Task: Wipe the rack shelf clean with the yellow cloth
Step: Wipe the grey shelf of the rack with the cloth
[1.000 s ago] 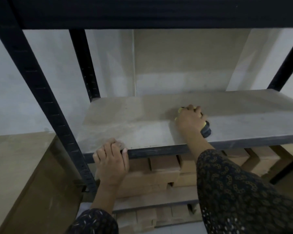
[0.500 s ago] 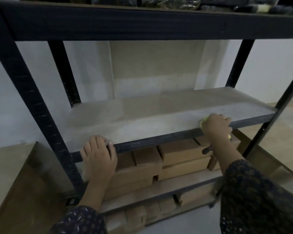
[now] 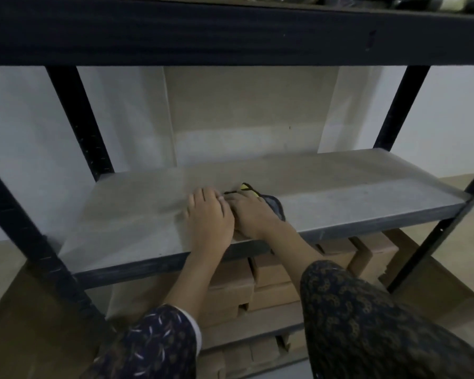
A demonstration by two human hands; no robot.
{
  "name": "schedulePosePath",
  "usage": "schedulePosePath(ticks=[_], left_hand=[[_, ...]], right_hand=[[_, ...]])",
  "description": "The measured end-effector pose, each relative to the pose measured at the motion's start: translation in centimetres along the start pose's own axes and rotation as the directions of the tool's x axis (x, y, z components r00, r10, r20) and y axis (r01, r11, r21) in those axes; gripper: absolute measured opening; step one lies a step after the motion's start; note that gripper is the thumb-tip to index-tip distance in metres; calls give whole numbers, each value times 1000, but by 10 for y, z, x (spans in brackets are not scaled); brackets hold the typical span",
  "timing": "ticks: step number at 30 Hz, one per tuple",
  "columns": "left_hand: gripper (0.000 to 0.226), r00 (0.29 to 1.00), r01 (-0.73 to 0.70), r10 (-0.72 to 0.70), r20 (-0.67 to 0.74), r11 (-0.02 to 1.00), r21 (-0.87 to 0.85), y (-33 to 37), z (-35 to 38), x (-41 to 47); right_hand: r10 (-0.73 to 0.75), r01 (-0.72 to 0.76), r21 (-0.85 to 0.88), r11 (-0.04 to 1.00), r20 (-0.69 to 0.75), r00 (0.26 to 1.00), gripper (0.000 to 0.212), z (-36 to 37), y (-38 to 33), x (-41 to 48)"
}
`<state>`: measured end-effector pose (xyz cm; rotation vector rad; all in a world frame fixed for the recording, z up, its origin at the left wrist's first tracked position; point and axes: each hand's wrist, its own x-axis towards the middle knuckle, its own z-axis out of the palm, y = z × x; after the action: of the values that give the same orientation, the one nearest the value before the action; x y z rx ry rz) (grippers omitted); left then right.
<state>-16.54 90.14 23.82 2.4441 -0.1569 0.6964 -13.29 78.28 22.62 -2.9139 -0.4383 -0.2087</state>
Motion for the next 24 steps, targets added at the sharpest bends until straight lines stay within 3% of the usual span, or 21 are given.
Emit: schedulePosePath(ticks=[4, 7, 11, 14, 17, 24], left_hand=[[22, 994, 105, -105, 27, 994, -15, 1, 26, 12], [20, 991, 112, -120, 51, 983, 144, -7, 38, 10], [26, 989, 60, -96, 114, 957, 282, -9, 43, 9], [27, 991, 47, -82, 101, 951, 306, -11, 43, 8], [27, 990, 45, -83, 113, 951, 305, -11, 42, 8], [30, 986, 23, -73, 148, 950, 313, -7, 39, 4]], right_hand=[[6, -7, 20, 1000, 65, 998, 46, 9, 29, 44], [56, -64, 60, 996, 122, 991, 51, 7, 47, 73], [187, -193, 88, 977, 72, 980, 51, 4, 63, 94], [280, -276, 132, 952, -7, 960, 49, 0, 73, 96], [345, -345, 79, 935, 8, 939, 46, -4, 79, 96], [623, -623, 23, 782, -25, 782, 53, -27, 107, 52]])
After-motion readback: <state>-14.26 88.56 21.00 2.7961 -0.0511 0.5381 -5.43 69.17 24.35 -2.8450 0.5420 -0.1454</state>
